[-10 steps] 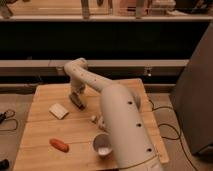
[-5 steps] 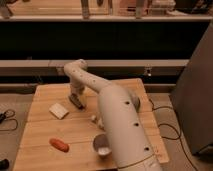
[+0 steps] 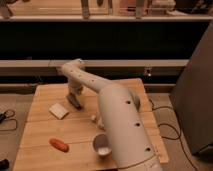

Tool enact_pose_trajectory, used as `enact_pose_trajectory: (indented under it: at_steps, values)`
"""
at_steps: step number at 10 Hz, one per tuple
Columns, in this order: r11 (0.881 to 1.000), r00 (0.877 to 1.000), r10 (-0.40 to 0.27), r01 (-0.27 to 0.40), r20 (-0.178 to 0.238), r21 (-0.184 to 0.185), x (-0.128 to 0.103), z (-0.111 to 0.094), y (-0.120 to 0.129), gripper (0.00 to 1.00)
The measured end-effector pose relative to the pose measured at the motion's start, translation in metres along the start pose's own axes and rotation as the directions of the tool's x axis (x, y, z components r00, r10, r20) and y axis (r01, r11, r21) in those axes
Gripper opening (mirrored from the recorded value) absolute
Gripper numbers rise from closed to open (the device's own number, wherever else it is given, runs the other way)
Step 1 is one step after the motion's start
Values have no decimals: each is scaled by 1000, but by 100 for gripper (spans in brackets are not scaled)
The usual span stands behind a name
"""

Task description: Place the eraser on the white sponge

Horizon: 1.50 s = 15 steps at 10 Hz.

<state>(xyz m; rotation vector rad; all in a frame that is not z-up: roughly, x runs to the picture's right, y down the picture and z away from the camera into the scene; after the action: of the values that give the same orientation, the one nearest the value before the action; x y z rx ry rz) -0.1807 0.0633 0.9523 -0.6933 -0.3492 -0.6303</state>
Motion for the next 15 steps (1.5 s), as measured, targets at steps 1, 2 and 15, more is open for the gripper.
enact_pose_trajectory:
  at_steps: [1,2,15]
  values:
    - [1000,1000,-6,6,-6,-4,-1,0,1,32]
    - [1000,1000,-12,12,-14,-5,-3,-1,1,20]
    - [1000,1000,0,-1,-20,-15,-15,6,-5,28]
